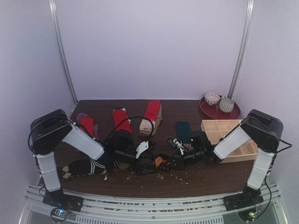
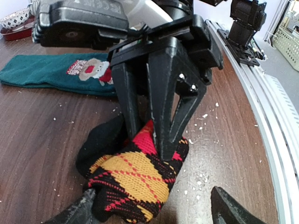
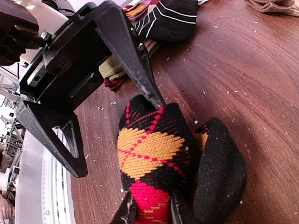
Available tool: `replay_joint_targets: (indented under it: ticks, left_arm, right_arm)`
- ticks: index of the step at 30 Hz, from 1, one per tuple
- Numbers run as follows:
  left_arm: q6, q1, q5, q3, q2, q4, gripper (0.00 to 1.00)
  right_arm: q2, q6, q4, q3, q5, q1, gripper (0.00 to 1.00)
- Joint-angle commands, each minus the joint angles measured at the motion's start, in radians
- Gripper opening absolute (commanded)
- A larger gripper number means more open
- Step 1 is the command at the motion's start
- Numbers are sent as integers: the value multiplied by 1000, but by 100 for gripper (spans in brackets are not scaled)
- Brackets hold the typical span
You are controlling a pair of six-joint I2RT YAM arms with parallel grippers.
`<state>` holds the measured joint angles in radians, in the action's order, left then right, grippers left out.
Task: Roll the socks
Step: Roll the sock at the center of the board.
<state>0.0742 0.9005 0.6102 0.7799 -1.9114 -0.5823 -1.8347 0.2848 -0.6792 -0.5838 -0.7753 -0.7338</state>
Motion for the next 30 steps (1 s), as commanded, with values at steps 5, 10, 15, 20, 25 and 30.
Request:
replay_joint_targets:
  ticks: [5, 10, 15, 20, 25, 30]
  left_arm:
    - [-16, 21, 6, 31, -47, -78, 84]
    - [-16, 34, -6, 53, -82, -86, 86]
    - [-14, 41, 17, 100, -142, -40, 72]
    - [-16, 44, 23, 108, -166, 2, 43]
    - [-33, 44, 45, 83, -161, 1, 16]
    - [-63, 45, 67, 89, -157, 36, 0]
  right_arm:
    - [-113, -2, 361, 46, 15, -4, 16]
    - [-112, 0, 359, 47, 15, -3, 16]
    - [-115, 3, 367, 43, 13, -1, 16]
    - [-118, 5, 390, 36, 8, 0, 16]
    - [-122, 10, 398, 29, 11, 1, 16]
    - [-106, 5, 416, 17, 22, 1, 18]
